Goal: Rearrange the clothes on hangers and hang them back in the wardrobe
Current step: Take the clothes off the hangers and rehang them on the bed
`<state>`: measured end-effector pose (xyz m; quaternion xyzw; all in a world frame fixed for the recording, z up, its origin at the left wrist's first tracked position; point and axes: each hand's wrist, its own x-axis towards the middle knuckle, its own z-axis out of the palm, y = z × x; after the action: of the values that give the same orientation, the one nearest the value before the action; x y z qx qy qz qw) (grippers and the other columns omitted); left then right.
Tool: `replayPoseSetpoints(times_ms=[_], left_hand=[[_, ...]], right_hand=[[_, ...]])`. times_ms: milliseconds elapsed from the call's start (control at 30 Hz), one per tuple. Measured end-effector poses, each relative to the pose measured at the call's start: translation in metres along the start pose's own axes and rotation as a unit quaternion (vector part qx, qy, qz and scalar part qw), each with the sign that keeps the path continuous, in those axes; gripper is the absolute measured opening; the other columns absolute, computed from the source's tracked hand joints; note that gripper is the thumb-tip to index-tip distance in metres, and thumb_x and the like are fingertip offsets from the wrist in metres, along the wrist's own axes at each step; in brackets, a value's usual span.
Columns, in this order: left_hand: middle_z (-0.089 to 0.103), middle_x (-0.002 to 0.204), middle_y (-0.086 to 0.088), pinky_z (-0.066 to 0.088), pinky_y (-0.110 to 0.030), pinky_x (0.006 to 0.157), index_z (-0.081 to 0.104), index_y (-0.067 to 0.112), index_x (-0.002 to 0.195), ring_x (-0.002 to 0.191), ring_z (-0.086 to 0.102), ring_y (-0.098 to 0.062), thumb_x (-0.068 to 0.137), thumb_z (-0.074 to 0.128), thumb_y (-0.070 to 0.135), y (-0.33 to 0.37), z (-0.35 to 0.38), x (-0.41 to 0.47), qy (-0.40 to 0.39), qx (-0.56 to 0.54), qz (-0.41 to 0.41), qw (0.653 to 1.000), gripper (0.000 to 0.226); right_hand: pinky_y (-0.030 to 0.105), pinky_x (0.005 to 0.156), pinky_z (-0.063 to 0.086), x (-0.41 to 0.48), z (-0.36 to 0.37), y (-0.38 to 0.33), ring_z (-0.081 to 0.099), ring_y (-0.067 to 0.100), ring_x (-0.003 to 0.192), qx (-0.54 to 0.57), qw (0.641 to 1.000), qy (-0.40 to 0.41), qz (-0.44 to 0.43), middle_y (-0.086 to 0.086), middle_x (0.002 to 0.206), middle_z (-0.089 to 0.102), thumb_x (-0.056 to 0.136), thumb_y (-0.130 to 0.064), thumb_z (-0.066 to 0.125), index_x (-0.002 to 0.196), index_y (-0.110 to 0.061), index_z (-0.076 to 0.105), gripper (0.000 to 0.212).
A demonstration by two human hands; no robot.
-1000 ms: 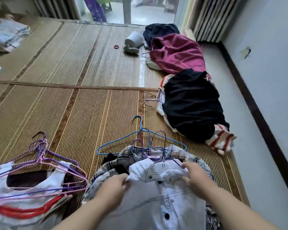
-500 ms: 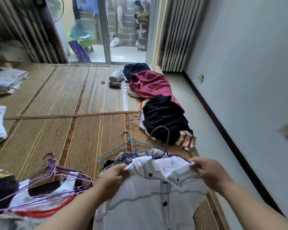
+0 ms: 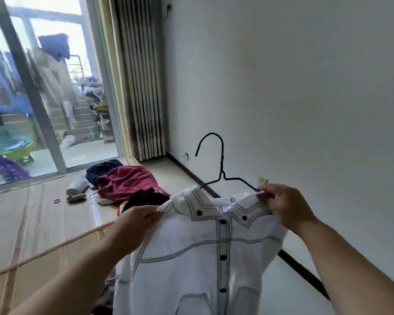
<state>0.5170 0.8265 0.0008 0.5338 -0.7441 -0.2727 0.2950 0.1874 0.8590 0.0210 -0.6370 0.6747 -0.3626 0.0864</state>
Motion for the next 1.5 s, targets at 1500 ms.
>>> replayPoseSetpoints(times_ms=[1500], left_hand=[[0.047,0.052,0.006,0.040,-0.037,0.057,0.057,0.030,0.069,0.052,0.043,-0.013,0.091,0.054,0.040,0.085,0.307,0.510,0.201,-0.059,-0.167,0.963,0.024]], right_hand=[[0.022,0.093,0.037,0.518,-0.006,0.355,0.057,0.017,0.110,-0.005,0.987,-0.155,-0.047,0.001,0.117,0.066,0.090,-0.006,0.053,0.113,-0.017,0.069,0.030]])
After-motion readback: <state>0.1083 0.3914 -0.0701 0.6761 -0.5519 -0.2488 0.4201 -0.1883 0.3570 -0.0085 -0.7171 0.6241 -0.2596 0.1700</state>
